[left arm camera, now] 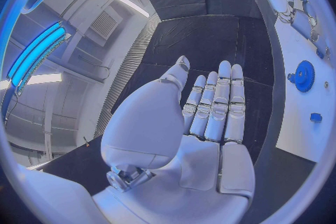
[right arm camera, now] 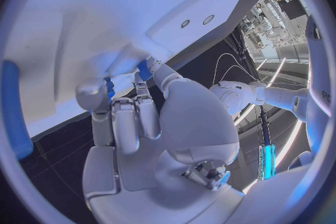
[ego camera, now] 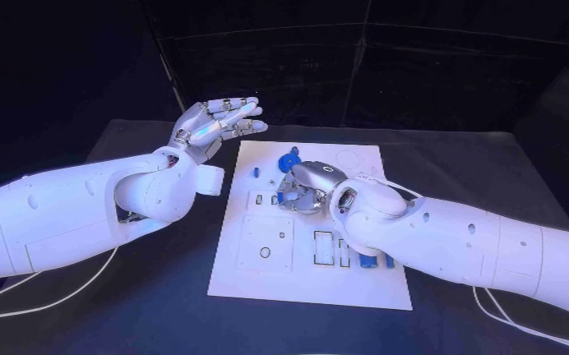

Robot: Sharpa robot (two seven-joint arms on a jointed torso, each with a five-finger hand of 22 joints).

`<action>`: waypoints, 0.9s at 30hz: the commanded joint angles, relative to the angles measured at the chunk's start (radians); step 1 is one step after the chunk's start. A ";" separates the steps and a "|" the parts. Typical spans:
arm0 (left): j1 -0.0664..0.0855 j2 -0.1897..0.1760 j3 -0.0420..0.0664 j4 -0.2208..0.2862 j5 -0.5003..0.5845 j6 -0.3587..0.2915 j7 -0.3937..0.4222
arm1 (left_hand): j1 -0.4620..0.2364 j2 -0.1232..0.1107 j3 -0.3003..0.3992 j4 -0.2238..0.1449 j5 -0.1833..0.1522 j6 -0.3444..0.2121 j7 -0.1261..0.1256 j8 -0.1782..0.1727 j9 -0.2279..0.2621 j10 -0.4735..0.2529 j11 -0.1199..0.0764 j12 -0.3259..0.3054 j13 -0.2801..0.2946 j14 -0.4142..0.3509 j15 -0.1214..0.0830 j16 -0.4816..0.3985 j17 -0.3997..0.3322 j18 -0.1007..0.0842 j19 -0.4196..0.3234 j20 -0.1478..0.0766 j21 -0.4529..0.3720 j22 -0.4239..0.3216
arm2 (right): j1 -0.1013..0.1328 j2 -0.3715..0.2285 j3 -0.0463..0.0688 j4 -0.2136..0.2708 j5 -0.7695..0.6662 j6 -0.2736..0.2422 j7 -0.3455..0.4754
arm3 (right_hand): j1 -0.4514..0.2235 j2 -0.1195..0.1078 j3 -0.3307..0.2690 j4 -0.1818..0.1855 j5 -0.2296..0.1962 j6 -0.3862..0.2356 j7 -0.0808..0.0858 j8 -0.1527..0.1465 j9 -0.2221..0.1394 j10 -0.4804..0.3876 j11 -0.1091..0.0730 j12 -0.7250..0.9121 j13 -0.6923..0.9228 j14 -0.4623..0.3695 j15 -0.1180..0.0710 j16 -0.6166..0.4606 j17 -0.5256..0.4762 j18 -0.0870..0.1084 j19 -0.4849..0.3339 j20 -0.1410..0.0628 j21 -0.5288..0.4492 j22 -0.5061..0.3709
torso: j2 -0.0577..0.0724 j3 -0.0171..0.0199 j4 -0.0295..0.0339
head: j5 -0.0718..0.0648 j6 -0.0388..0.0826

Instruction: Assemble the parts on the task board

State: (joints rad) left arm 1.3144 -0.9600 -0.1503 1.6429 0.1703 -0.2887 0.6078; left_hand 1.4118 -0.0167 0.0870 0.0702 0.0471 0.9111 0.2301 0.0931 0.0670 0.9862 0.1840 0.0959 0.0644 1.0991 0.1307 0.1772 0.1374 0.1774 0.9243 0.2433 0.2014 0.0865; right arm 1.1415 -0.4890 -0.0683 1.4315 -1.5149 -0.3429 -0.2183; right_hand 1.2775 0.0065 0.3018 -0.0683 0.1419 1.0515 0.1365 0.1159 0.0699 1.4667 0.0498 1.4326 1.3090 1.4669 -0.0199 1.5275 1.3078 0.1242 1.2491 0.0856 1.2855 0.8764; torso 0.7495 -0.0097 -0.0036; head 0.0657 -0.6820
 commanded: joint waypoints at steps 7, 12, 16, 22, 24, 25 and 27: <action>0.001 0.000 0.001 0.003 -0.002 0.008 0.003 | -0.002 0.009 -0.001 -0.007 -0.001 -0.001 0.020 -0.004 0.000 0.002 0.006 -0.007 0.001 0.005 0.003 -0.003 0.002 0.003 0.005 0.000 -0.003 -0.001 | -0.001 -0.002 -0.001 0.000 -0.025 0.031 -0.027 | -0.003 -0.005 -0.002 0.002 0.010 0.015 -0.009 0.002 0.001 0.002 -0.007 0.002 0.094 0.078 -0.009 0.001 0.134 0.000 0.000 -0.005 0.003 -0.001 | 0.000 0.0008 0.0003 | -0.002 -0.001; 0.001 0.000 0.001 0.003 -0.002 0.008 0.002 | -0.002 0.009 -0.001 -0.007 -0.001 -0.001 0.020 -0.004 0.000 0.002 0.006 -0.007 0.001 0.005 0.003 -0.003 0.002 0.003 0.005 0.000 -0.003 -0.001 | -0.003 -0.004 -0.001 0.000 -0.034 0.034 -0.039 | -0.001 -0.013 -0.002 -0.002 0.014 0.015 -0.009 0.001 0.001 0.002 -0.008 0.001 0.094 0.078 -0.009 0.001 0.134 0.000 0.001 -0.006 0.003 0.000 | 0.000 0.0000 0.0006 | -0.004 -0.001; 0.001 0.000 0.001 0.003 -0.002 0.008 0.002 | -0.002 0.009 -0.001 -0.007 -0.001 -0.001 0.020 -0.004 0.000 0.002 0.006 -0.007 0.001 0.005 0.003 -0.003 0.002 0.003 0.005 0.000 -0.003 -0.001 | -0.004 -0.004 -0.001 0.001 -0.036 0.035 -0.044 | 0.000 -0.017 -0.002 -0.004 0.016 0.015 -0.009 0.001 0.001 0.001 -0.008 0.001 0.093 0.078 -0.009 0.001 0.134 0.000 0.000 -0.006 0.003 0.000 | 0.000 0.0003 0.0004 | -0.004 -0.001; 0.001 -0.001 0.001 0.004 -0.002 0.009 0.002 | -0.002 0.009 -0.001 -0.007 -0.001 -0.001 0.020 -0.004 0.000 0.002 0.006 -0.007 0.001 0.005 0.003 -0.003 0.002 0.003 0.005 0.000 -0.003 -0.001 | -0.007 -0.002 -0.001 0.002 -0.038 0.034 -0.049 | -0.009 -0.031 -0.006 -0.004 0.025 0.010 -0.006 -0.003 -0.001 0.000 -0.005 -0.002 0.091 0.078 -0.008 0.000 0.134 0.000 0.000 -0.006 0.002 -0.003 | -0.001 0.0001 0.0006 | -0.005 -0.002; 0.001 -0.001 0.001 0.004 -0.002 0.009 0.002 | -0.002 0.009 -0.001 -0.007 -0.001 -0.001 0.020 -0.004 0.000 0.002 0.006 -0.007 0.001 0.005 0.003 -0.003 0.002 0.003 0.005 0.000 -0.003 -0.001 | -0.007 -0.002 -0.001 0.002 -0.038 0.032 -0.051 | -0.012 -0.036 -0.008 -0.003 0.030 0.008 -0.005 -0.005 -0.001 -0.001 -0.005 -0.002 0.090 0.078 -0.007 0.000 0.134 0.000 0.000 -0.005 0.001 -0.003 | -0.001 0.0000 0.0006 | -0.006 -0.002; 0.001 -0.001 0.001 0.004 -0.002 0.009 0.002 | -0.002 0.009 -0.001 -0.007 -0.001 -0.001 0.020 -0.004 0.000 0.002 0.006 -0.007 0.001 0.005 0.003 -0.003 0.002 0.003 0.005 0.000 -0.003 -0.001 | -0.007 -0.002 -0.001 0.002 -0.038 0.031 -0.052 | -0.015 -0.039 -0.010 -0.002 0.034 0.006 -0.004 -0.007 -0.002 -0.001 -0.004 -0.003 0.090 0.078 -0.007 0.000 0.134 0.000 0.000 -0.005 0.001 -0.003 | 0.000 -0.0001 0.0006 | -0.006 -0.002; 0.001 -0.001 0.001 0.004 -0.002 0.009 0.002 | -0.002 0.009 -0.001 -0.007 -0.001 -0.001 0.020 -0.004 0.000 0.002 0.006 -0.007 0.001 0.005 0.003 -0.003 0.002 0.003 0.005 0.000 -0.003 -0.001 | -0.008 -0.002 -0.001 0.002 -0.038 0.027 -0.055 | -0.020 -0.044 -0.013 0.000 0.041 0.003 -0.003 -0.009 -0.002 -0.002 -0.003 -0.004 0.089 0.078 -0.006 0.000 0.134 0.000 0.000 -0.004 0.001 -0.004 | 0.000 0.0001 0.0006 | -0.006 -0.001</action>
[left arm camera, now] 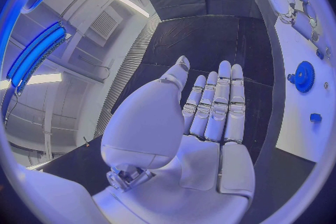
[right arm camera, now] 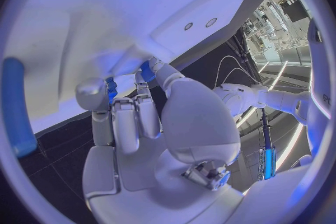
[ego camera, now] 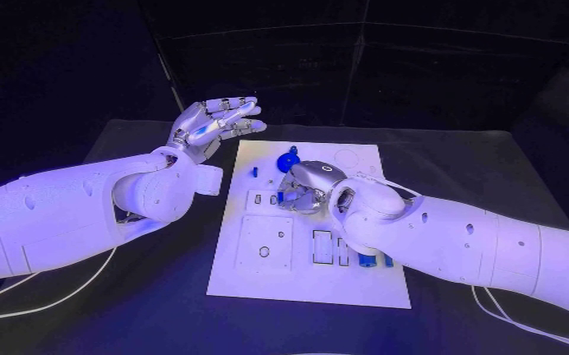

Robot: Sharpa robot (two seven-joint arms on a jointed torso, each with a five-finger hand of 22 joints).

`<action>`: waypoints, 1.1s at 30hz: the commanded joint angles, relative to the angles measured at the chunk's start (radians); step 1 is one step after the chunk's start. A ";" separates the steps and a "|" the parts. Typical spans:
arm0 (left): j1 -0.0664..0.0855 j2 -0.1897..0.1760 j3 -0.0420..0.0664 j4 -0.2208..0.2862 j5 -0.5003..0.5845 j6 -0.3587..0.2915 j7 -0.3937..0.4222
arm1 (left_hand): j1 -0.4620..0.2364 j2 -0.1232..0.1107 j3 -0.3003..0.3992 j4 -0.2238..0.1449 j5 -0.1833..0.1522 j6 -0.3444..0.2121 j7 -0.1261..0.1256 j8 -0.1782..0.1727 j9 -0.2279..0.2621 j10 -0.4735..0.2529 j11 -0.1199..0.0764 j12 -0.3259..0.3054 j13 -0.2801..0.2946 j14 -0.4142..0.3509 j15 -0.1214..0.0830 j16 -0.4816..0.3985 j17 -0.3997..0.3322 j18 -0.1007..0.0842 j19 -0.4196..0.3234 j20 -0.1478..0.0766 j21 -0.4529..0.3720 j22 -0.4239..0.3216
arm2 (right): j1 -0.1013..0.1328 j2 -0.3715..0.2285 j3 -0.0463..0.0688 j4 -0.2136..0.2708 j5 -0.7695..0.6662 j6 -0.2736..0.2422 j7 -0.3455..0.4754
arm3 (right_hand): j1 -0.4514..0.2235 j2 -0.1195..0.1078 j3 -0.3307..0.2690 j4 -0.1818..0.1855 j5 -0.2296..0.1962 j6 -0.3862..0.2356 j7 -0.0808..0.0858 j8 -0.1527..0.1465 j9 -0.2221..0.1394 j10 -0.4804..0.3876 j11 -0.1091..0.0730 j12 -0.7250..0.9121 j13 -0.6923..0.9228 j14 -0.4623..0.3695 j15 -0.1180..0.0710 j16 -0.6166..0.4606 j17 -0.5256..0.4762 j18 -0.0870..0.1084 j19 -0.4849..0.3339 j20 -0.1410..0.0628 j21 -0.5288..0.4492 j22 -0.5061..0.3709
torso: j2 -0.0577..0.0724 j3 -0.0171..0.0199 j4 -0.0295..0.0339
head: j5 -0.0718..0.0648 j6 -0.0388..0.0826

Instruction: Assemble the parts on the task board

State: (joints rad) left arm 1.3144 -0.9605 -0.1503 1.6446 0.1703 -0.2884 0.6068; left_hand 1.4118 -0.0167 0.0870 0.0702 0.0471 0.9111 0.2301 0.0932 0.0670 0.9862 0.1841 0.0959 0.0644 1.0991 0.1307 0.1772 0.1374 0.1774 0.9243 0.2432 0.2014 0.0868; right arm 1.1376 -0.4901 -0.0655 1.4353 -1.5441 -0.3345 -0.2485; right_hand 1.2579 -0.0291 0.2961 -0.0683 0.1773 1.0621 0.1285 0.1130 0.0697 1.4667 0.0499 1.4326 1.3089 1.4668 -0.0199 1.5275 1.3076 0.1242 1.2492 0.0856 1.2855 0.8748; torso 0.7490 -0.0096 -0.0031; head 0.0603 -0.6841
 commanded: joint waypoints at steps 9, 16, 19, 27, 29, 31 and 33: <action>0.001 -0.001 0.001 0.002 -0.002 0.008 0.003 | -0.002 0.009 -0.001 -0.007 -0.001 -0.001 0.020 -0.004 0.000 0.002 0.006 -0.007 0.001 0.005 0.003 -0.003 0.002 0.003 0.005 0.000 -0.003 -0.001 | -0.004 -0.001 -0.004 -0.002 -0.010 0.003 -0.040 | -0.013 -0.028 -0.021 0.005 0.017 -0.023 0.010 -0.016 -0.003 -0.008 0.002 -0.011 0.081 0.077 -0.002 -0.001 0.131 0.001 -0.004 -0.001 -0.004 -0.010 | 0.000 0.0005 -0.0001 | -0.001 0.000; 0.001 -0.001 0.001 0.002 -0.002 0.009 0.001 | -0.002 0.009 -0.001 -0.007 -0.001 -0.001 0.020 -0.004 0.000 0.002 0.006 -0.007 0.001 0.005 0.003 -0.003 0.002 0.003 0.005 0.000 -0.003 -0.001 | -0.005 -0.001 -0.004 -0.001 -0.010 -0.007 -0.044 | -0.024 -0.036 -0.031 0.011 0.016 -0.032 0.014 -0.021 -0.003 -0.008 0.005 -0.012 0.081 0.077 0.001 -0.001 0.131 0.001 -0.004 0.001 -0.005 -0.010 | 0.001 0.0007 0.0001 | 0.000 0.000; 0.001 -0.001 0.001 0.001 -0.002 0.009 0.001 | -0.002 0.009 -0.001 -0.007 -0.001 -0.001 0.020 -0.004 0.000 0.002 0.006 -0.007 0.001 0.005 0.003 -0.003 0.002 0.003 0.005 0.000 -0.003 -0.001 | -0.005 -0.001 -0.004 -0.001 -0.010 -0.011 -0.045 | -0.027 -0.037 -0.035 0.014 0.014 -0.034 0.014 -0.022 -0.003 -0.008 0.006 -0.012 0.081 0.077 0.001 -0.001 0.132 0.001 -0.004 0.002 -0.005 -0.011 | 0.000 0.0006 0.0000 | -0.001 0.000; 0.001 0.002 0.001 0.000 -0.002 0.011 0.000 | -0.003 0.010 -0.003 -0.009 -0.001 -0.003 0.021 -0.007 -0.001 0.001 0.007 -0.009 0.001 0.006 0.004 -0.005 0.002 0.003 0.006 0.000 -0.005 -0.002 | -0.005 -0.002 -0.004 -0.002 -0.009 -0.036 -0.052 | -0.050 -0.056 -0.078 0.034 -0.029 -0.069 0.020 -0.038 -0.004 -0.015 0.012 -0.021 0.071 0.076 0.007 -0.003 0.128 0.002 -0.008 0.007 -0.011 -0.021 | 0.000 0.0006 -0.0010 | -0.001 0.001; 0.001 0.002 0.001 -0.001 -0.002 0.011 0.000 | -0.003 0.010 -0.003 -0.009 -0.001 -0.003 0.021 -0.007 -0.001 0.001 0.007 -0.009 0.001 0.006 0.004 -0.005 0.002 0.003 0.006 0.000 -0.005 -0.002 | -0.005 -0.002 -0.004 -0.001 -0.007 -0.049 -0.053 | -0.054 -0.061 -0.101 0.044 -0.033 -0.091 0.025 -0.045 -0.004 -0.025 0.017 -0.031 0.059 0.074 0.011 -0.006 0.120 0.004 -0.014 0.010 -0.018 -0.033 | 0.001 0.0008 -0.0003 | -0.001 0.001; 0.001 0.001 0.001 -0.001 -0.002 0.012 -0.001 | -0.003 0.010 -0.003 -0.009 -0.001 -0.003 0.021 -0.007 -0.001 0.001 0.007 -0.009 0.001 0.006 0.004 -0.005 0.002 0.003 0.006 0.000 -0.005 -0.002 | -0.005 -0.003 -0.004 0.000 -0.005 -0.066 -0.052 | -0.060 -0.065 -0.122 0.056 -0.028 -0.111 0.029 -0.048 -0.004 -0.036 0.021 -0.044 0.044 0.073 0.014 -0.009 0.112 0.006 -0.020 0.013 -0.024 -0.045 | 0.001 0.0008 -0.0001 | -0.003 0.002; 0.001 0.001 0.001 -0.002 -0.002 0.012 -0.001 | -0.003 0.010 -0.003 -0.010 -0.001 -0.003 0.021 -0.007 -0.001 0.001 0.007 -0.009 0.001 0.006 0.004 -0.005 0.002 0.003 0.006 0.000 -0.005 -0.003 | -0.005 -0.004 -0.004 0.004 -0.004 -0.083 -0.049 | -0.058 -0.067 -0.144 0.066 -0.024 -0.135 0.035 -0.048 -0.004 -0.047 0.026 -0.053 0.032 0.072 0.018 -0.011 0.109 0.007 -0.023 0.017 -0.029 -0.052 | 0.001 0.0006 0.0004 | -0.003 0.002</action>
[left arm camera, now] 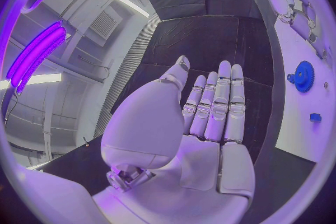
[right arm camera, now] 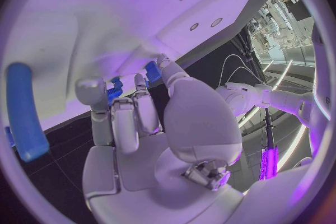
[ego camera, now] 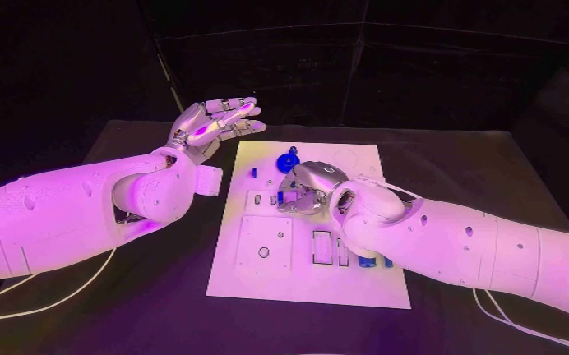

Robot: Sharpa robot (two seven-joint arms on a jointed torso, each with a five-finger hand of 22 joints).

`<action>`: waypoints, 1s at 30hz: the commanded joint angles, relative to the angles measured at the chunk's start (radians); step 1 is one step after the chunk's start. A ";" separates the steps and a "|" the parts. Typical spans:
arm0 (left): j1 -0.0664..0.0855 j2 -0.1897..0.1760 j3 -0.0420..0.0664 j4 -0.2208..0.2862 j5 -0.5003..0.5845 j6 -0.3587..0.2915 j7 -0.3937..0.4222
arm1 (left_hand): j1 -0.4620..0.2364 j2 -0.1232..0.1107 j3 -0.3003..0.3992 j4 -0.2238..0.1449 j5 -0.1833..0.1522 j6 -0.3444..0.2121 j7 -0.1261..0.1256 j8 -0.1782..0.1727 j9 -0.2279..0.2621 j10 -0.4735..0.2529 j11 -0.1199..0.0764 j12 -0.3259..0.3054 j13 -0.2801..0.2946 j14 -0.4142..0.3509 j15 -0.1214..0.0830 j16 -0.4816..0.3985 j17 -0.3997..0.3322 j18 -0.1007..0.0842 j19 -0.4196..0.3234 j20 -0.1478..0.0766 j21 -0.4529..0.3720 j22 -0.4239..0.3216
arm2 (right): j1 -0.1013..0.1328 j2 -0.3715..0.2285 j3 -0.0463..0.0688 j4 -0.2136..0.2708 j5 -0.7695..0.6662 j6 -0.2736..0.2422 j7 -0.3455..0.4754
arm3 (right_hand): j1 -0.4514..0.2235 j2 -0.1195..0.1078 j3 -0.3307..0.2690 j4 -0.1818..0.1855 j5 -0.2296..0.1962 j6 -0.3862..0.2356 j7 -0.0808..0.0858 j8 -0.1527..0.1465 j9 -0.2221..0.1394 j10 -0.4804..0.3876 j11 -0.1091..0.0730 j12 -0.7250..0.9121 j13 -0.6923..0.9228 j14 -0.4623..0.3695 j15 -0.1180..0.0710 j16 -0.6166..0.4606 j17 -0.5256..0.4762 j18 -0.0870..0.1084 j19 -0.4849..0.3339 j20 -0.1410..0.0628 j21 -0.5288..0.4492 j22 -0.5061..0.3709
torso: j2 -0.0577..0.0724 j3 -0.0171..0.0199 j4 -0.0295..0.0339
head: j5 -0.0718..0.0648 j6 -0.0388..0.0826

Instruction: Assemble the parts on the task board

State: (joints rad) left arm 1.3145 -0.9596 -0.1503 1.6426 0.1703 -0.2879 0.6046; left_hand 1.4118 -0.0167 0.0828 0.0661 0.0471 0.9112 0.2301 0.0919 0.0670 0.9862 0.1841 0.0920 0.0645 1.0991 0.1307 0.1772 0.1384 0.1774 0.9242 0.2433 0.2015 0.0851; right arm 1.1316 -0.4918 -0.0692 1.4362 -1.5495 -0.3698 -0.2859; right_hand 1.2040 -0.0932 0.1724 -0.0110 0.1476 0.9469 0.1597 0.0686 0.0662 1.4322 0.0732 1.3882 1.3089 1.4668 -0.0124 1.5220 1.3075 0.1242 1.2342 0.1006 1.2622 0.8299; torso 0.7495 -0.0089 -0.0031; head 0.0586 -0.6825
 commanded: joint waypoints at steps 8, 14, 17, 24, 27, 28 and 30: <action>0.001 0.000 0.001 -0.004 -0.002 0.015 0.000 | -0.004 0.010 0.001 -0.006 -0.001 -0.003 0.021 -0.006 0.000 0.001 0.007 -0.006 0.001 0.006 0.004 -0.005 0.001 0.003 0.006 0.000 -0.005 -0.001 | 0.000 -0.020 0.000 0.032 0.012 -0.115 0.017 | 0.018 -0.006 -0.084 0.037 0.017 -0.066 0.015 0.002 0.001 -0.029 0.013 -0.023 0.013 0.069 0.020 -0.010 0.098 0.010 -0.016 0.011 -0.015 -0.023 | 0.000 0.0007 0.0002 | 0.002 0.001; 0.001 -0.001 0.001 -0.013 -0.003 0.023 -0.005 | -0.001 0.017 -0.001 -0.015 -0.001 0.016 0.008 0.000 0.003 0.021 -0.003 0.000 0.003 0.029 -0.005 0.000 0.006 0.006 0.023 -0.005 -0.004 -0.001 | -0.001 -0.071 0.000 0.093 0.031 -0.177 0.071 | 0.042 -0.008 -0.123 0.054 0.030 -0.082 0.019 0.006 0.002 -0.033 0.016 -0.025 0.008 0.069 0.023 -0.011 0.096 0.010 -0.016 0.014 -0.016 -0.025 | -0.002 0.0003 -0.0014 | 0.005 0.001; 0.001 0.000 0.001 -0.021 -0.019 0.038 -0.020 | -0.002 0.027 -0.001 -0.020 -0.001 0.049 -0.008 0.012 0.007 0.062 -0.021 0.014 0.007 0.094 -0.028 0.029 0.021 0.010 0.069 -0.022 0.016 0.007 | -0.001 -0.103 0.001 0.124 0.066 -0.201 0.136 | 0.051 -0.005 -0.132 0.059 0.033 -0.086 0.020 0.007 0.002 -0.034 0.017 -0.025 0.006 0.068 0.024 -0.012 0.094 0.010 -0.017 0.015 -0.017 -0.027 | -0.004 0.0004 -0.0023 | 0.006 0.006; 0.002 0.000 0.001 -0.044 -0.172 0.107 -0.134 | -0.035 0.031 -0.011 -0.009 0.003 0.128 -0.067 0.035 0.013 0.239 -0.098 0.074 0.026 0.383 -0.116 0.198 0.119 0.012 0.280 -0.110 0.132 0.061 | 0.018 -0.195 0.013 0.191 0.304 -0.152 0.367 | 0.095 0.028 -0.141 0.059 0.039 -0.087 0.020 0.017 0.005 -0.055 0.017 -0.045 -0.018 0.056 0.024 -0.033 0.045 0.021 -0.052 0.017 -0.050 -0.090 | -0.008 0.0017 0.0005 | 0.005 0.010; 0.002 -0.003 0.001 -0.053 -0.276 0.146 -0.227 | -0.087 0.028 -0.036 0.019 0.006 0.186 -0.110 0.061 0.028 0.377 -0.157 0.153 0.072 0.429 -0.167 0.672 0.552 0.009 0.426 -0.168 0.230 0.109 | 0.028 -0.234 0.038 0.209 0.426 -0.118 0.403 | 0.114 0.042 -0.144 0.053 0.043 -0.089 0.020 0.019 0.004 -0.080 0.017 -0.071 -0.049 0.048 0.023 -0.049 0.013 0.031 -0.084 0.016 -0.082 -0.150 | -0.015 0.0027 0.0006 | 0.002 0.010; 0.003 -0.004 0.001 -0.055 -0.313 0.161 -0.265 | -0.097 0.026 -0.043 0.024 0.005 0.193 -0.118 0.064 0.032 0.399 -0.158 0.173 0.085 0.443 -0.175 0.880 0.783 0.008 0.450 -0.176 0.251 0.120 | 0.034 -0.249 0.045 0.213 0.469 -0.107 0.411 | 0.116 0.044 -0.144 0.053 0.044 -0.089 0.019 0.020 0.004 -0.082 0.016 -0.073 -0.050 0.047 0.023 -0.050 0.012 0.031 -0.085 0.016 -0.084 -0.153 | -0.017 0.0028 0.0008 | 0.001 0.010; 0.007 -0.005 0.001 -0.062 -0.372 0.184 -0.337 | -0.122 0.020 -0.065 0.034 0.007 0.209 -0.142 0.075 0.043 0.426 -0.169 0.227 0.131 0.439 -0.197 1.138 1.060 0.002 0.544 -0.200 0.340 0.173 | 0.049 -0.274 0.057 0.215 0.541 -0.089 0.421 | 0.118 0.047 -0.145 0.052 0.045 -0.088 0.019 0.021 0.005 -0.081 0.016 -0.072 -0.050 0.048 0.023 -0.050 0.013 0.031 -0.085 0.016 -0.084 -0.153 | -0.021 0.0037 0.0012 | 0.001 0.011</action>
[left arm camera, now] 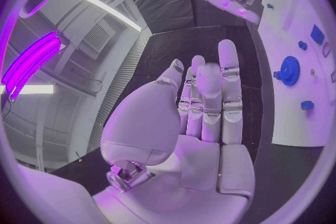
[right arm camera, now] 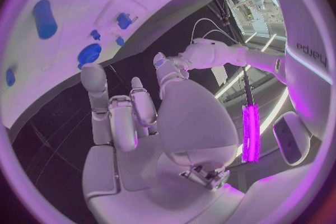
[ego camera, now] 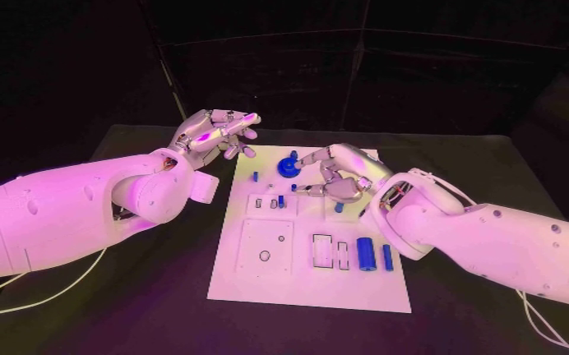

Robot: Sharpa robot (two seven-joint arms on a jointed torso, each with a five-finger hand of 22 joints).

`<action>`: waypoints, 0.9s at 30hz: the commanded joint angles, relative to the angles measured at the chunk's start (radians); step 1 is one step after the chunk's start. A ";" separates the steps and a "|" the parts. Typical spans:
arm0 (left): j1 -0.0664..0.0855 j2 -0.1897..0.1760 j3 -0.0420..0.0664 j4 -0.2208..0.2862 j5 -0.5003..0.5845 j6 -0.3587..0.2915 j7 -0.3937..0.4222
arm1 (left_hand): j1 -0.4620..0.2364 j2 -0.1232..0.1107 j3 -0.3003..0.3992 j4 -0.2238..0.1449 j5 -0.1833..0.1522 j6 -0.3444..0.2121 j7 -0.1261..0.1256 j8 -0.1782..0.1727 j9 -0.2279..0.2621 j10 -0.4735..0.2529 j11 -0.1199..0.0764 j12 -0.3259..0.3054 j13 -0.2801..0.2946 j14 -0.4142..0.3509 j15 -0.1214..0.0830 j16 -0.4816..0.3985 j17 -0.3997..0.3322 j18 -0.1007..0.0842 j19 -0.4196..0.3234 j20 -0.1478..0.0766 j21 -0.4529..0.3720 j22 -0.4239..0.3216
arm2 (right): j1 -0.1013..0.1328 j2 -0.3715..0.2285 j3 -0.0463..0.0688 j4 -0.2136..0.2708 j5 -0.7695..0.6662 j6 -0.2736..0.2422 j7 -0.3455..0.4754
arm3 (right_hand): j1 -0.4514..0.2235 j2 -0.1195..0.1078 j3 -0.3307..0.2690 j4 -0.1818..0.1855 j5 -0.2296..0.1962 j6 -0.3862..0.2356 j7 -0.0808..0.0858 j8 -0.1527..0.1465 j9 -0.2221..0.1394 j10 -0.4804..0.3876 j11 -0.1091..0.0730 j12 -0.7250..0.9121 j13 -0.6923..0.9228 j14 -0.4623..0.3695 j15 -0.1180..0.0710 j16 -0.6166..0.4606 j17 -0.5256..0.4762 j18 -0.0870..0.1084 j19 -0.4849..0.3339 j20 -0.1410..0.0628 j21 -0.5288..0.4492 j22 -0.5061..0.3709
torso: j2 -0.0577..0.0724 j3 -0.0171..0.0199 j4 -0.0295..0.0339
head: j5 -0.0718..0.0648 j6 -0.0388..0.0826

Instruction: Assemble the parts on the task board

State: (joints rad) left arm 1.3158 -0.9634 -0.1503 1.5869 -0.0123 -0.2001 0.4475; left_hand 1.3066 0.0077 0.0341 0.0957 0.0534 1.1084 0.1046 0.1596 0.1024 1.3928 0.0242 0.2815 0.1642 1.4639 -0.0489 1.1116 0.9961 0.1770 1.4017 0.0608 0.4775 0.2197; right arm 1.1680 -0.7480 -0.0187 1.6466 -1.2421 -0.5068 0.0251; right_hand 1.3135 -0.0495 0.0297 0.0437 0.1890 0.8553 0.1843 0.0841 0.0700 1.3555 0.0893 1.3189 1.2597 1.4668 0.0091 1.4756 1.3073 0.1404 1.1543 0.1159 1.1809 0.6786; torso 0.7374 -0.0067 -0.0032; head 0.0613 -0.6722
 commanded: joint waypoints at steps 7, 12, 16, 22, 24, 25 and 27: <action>0.045 0.026 0.001 -0.066 -0.451 0.217 -0.478 | -0.078 0.018 -0.072 0.043 0.000 -0.021 -0.021 0.026 0.058 -0.064 -0.018 0.230 0.228 0.083 -0.017 0.395 0.461 -0.073 0.125 -0.040 0.553 0.602 | 0.079 -0.088 0.023 -0.045 0.424 0.088 0.123 | 0.014 0.010 -0.004 -0.004 0.008 0.007 -0.007 0.010 0.002 -0.004 -0.001 -0.002 -0.001 0.048 0.000 -0.005 0.013 0.015 -0.006 0.000 -0.006 -0.004 | -0.030 0.0072 0.0015 | 0.002 -0.010; 0.068 0.066 0.001 -0.100 -0.650 0.287 -0.626 | -0.072 0.059 -0.068 0.052 -0.007 -0.013 -0.018 0.053 0.087 -0.096 -0.019 0.304 0.302 0.096 -0.019 0.432 0.524 -0.086 0.115 -0.043 0.641 0.714 | 0.103 -0.111 0.025 -0.083 0.476 0.099 0.125 | 0.017 0.013 -0.005 -0.006 0.011 0.008 -0.008 0.012 0.002 -0.002 -0.002 -0.001 0.000 0.048 0.000 -0.005 0.012 0.015 -0.005 -0.001 -0.007 -0.005 | -0.041 0.0122 0.0020 | 0.002 -0.017; 0.077 0.117 0.001 -0.126 -0.765 0.312 -0.724 | -0.095 0.052 -0.097 0.066 -0.005 0.001 -0.034 0.115 0.143 -0.039 -0.038 0.657 0.661 0.107 -0.032 0.459 0.575 -0.100 0.110 -0.047 0.744 0.838 | 0.111 -0.116 0.026 -0.102 0.494 0.105 0.123 | 0.019 0.016 -0.007 -0.007 0.014 0.010 -0.008 0.014 0.002 -0.003 -0.003 -0.002 -0.002 0.048 -0.001 -0.007 0.010 0.015 -0.005 -0.001 -0.007 -0.006 | -0.046 0.0155 0.0024 | 0.004 -0.020; 0.082 0.197 -0.001 -0.165 -0.878 0.359 -0.823 | -0.128 0.064 -0.145 0.099 -0.006 -0.038 -0.050 0.211 0.239 -0.049 -0.044 0.845 0.859 0.107 -0.036 0.459 0.575 -0.108 0.100 -0.052 0.831 0.946 | 0.114 -0.116 0.026 -0.112 0.499 0.109 0.110 | 0.023 0.021 -0.013 -0.009 0.026 0.020 -0.012 0.023 0.004 -0.001 -0.006 -0.002 -0.003 0.048 -0.004 -0.009 0.008 0.015 -0.003 -0.004 -0.009 -0.008 | -0.049 0.0167 0.0038 | 0.003 -0.030; 0.082 0.222 -0.002 -0.182 -0.911 0.368 -0.841 | -0.136 0.065 -0.164 0.110 -0.007 -0.051 -0.052 0.237 0.265 -0.051 -0.047 0.866 0.881 0.107 -0.039 0.459 0.575 -0.109 0.096 -0.050 0.842 0.960 | 0.115 -0.116 0.026 -0.116 0.497 0.109 0.103 | 0.023 0.022 -0.017 -0.008 0.031 0.023 -0.013 0.026 0.004 0.000 -0.007 -0.001 -0.003 0.049 -0.005 -0.009 0.007 0.015 -0.002 -0.005 -0.010 -0.008 | -0.049 0.0160 0.0045 | 0.003 -0.031; 0.082 0.231 -0.002 -0.189 -0.922 0.370 -0.847 | -0.140 0.067 -0.177 0.116 -0.006 -0.061 -0.054 0.254 0.285 -0.052 -0.048 0.879 0.895 0.107 -0.039 0.459 0.575 -0.110 0.094 -0.049 0.850 0.970 | 0.115 -0.116 0.026 -0.117 0.497 0.108 0.101 | 0.022 0.022 -0.018 -0.008 0.033 0.024 -0.013 0.027 0.004 0.000 -0.007 -0.001 -0.003 0.049 -0.005 -0.010 0.006 0.015 -0.002 -0.005 -0.010 -0.008 | -0.049 0.0161 0.0048 | 0.004 -0.031; 0.083 0.251 -0.003 -0.203 -0.942 0.370 -0.859 | -0.146 0.071 -0.194 0.127 -0.006 -0.075 -0.055 0.275 0.309 -0.055 -0.048 0.889 0.906 0.107 -0.040 0.459 0.575 -0.110 0.092 -0.049 0.859 0.981 | 0.115 -0.116 0.026 -0.119 0.496 0.107 0.095 | 0.022 0.022 -0.020 -0.008 0.036 0.025 -0.014 0.028 0.004 0.001 -0.008 0.000 -0.002 0.049 -0.005 -0.010 0.006 0.015 -0.001 -0.005 -0.011 -0.009 | -0.048 0.0161 0.0049 | 0.005 -0.030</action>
State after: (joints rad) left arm 1.3968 -0.7150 -0.1536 1.3890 -0.8544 0.1244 -0.3395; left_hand 1.1690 0.0800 -0.1551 0.2209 0.0465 1.0375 0.0501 0.4301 0.4049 1.3435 -0.0235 1.1668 1.0668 1.4657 -0.0862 1.5678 1.3079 0.0835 1.4671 0.0109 1.3338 1.1980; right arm 1.2813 -0.8640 0.0066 1.5276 -0.7655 -0.4116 0.1251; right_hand 1.3293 -0.0337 0.0162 0.0353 0.2218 0.8720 0.1720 0.1074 0.0733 1.3557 0.0893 1.3189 1.2585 1.4669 0.0090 1.4716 1.3073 0.1401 1.1544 0.1160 1.1766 0.6712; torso 0.6893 0.0092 0.0008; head 0.0650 -0.7026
